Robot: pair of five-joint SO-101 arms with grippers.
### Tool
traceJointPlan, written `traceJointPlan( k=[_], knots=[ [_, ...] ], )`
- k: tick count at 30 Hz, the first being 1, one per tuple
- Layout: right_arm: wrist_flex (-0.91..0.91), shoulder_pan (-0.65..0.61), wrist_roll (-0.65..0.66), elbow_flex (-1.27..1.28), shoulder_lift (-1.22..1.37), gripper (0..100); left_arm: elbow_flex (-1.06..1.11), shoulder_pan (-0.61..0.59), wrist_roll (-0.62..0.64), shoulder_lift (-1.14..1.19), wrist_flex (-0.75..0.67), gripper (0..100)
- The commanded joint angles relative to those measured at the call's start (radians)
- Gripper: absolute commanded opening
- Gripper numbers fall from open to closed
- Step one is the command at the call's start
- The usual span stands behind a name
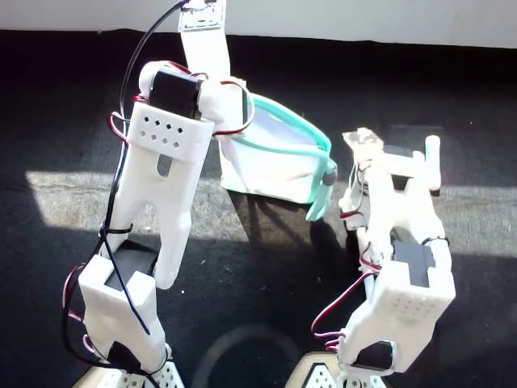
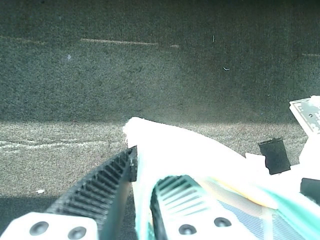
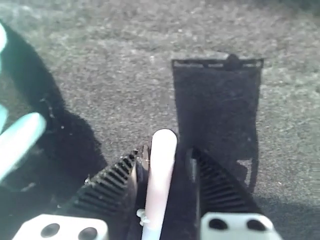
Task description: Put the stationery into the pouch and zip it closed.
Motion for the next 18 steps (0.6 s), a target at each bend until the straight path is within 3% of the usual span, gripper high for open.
traceJointPlan(
  k=[1, 9, 14, 18],
  knots=[
    [-0.027, 0.001, 0.002, 0.008, 0.008, 0.8, 0.008, 0.002, -0.012, 0.036, 0.006, 1],
    [0.028, 0.045, -0.048, -0.001, -0.140, 0.6, 0.008, -0.001, -0.012, 0.036, 0.006, 1],
    [0.025, 0.068, -0.086, 0.007, -0.556, 0.6, 0.008, 0.002, -0.012, 0.036, 0.006, 1],
    [-0.018, 0.016, -0.147, -0.002, -0.906, 0.6, 0.008, 0.004, -0.012, 0.036, 0.005, 1]
  ],
)
